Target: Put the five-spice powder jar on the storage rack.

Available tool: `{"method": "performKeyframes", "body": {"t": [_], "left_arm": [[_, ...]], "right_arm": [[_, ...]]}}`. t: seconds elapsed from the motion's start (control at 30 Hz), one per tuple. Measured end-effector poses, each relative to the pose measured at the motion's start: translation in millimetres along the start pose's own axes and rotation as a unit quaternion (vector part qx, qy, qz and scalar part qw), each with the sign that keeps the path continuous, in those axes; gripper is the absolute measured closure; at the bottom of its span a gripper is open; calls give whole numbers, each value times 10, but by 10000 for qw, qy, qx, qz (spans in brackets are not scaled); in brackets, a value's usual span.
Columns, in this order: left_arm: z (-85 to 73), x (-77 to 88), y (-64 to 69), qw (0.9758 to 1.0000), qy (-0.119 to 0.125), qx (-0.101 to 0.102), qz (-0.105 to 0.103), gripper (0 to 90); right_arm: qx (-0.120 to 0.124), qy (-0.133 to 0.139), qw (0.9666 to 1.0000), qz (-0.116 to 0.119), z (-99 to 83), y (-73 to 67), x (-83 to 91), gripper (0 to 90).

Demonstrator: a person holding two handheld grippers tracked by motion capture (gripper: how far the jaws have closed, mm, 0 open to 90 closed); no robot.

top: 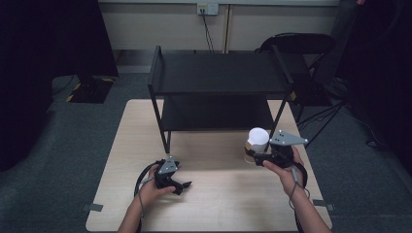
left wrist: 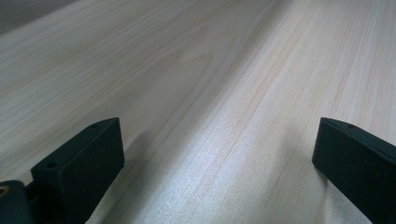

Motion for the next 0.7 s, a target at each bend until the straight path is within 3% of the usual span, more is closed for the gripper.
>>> {"method": "performKeyframes", "body": {"t": [0.3,0.7], "left_arm": [[0,0,0,10000,0,-5,2,14],[0,0,-1,10000,0,-4,0,14]], "right_arm": [[-122,65,9996,-236,491,17,-200,306],[-227,10,9989,-403,825,83,-446,306]]}}
Point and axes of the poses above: each handheld gripper's, and its own axes: x roughly backward along the jaws, z roughly out of its top, y roughly to its right, the point moved 2 cm from there along -x, roughly forward along the jaws, and after that the axes turned 3 degrees about z, right-handed, at the moved point
